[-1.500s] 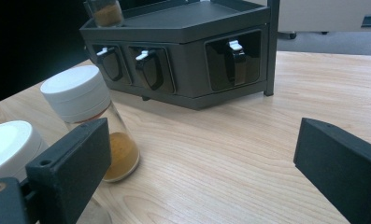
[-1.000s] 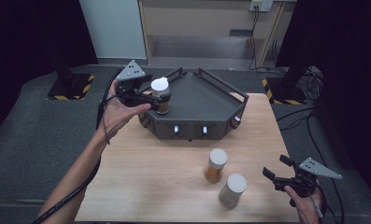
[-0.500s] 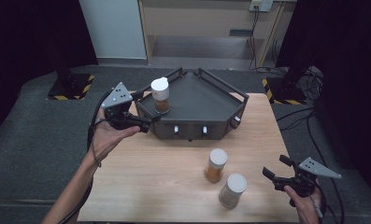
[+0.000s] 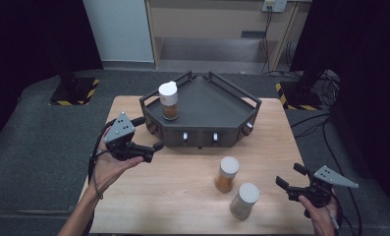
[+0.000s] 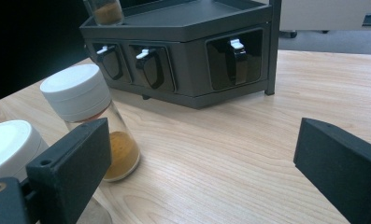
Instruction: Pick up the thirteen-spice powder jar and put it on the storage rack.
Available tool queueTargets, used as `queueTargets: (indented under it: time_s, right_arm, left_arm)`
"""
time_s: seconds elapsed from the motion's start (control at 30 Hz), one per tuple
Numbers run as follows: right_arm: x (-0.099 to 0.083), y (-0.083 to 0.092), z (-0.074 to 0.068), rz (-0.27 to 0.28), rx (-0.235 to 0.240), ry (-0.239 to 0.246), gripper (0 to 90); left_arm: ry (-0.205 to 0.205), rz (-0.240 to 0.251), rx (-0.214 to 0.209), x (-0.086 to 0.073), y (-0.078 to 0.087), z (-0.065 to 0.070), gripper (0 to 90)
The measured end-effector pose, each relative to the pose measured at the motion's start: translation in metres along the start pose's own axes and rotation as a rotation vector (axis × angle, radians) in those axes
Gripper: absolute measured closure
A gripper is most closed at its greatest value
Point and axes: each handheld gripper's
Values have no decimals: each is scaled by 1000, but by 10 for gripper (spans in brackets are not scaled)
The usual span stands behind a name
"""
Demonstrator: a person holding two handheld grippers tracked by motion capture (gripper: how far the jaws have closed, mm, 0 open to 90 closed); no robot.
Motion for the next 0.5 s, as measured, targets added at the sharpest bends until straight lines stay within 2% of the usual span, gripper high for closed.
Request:
queueTargets:
  time_s: [0.17,0.33,0.5]
  right_arm:
    - [0,0,-1,0,-1,4,48]
    - [1,0,-1,0,-2,4,48]
    - [1,0,-1,0,-4,5,48]
  left_arm:
    - [-3,-20,10,-10,6,5,36]
    - [30,-26,25,-26,13,5,36]
    - [48,-40,52,-40,20,6,36]
Point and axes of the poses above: each handheld gripper's, and its own axes: y roughly backward along the jaws, x roughly out of its top, z roughly to its right, and after that the axes turned 11 degrees about z, right-handed
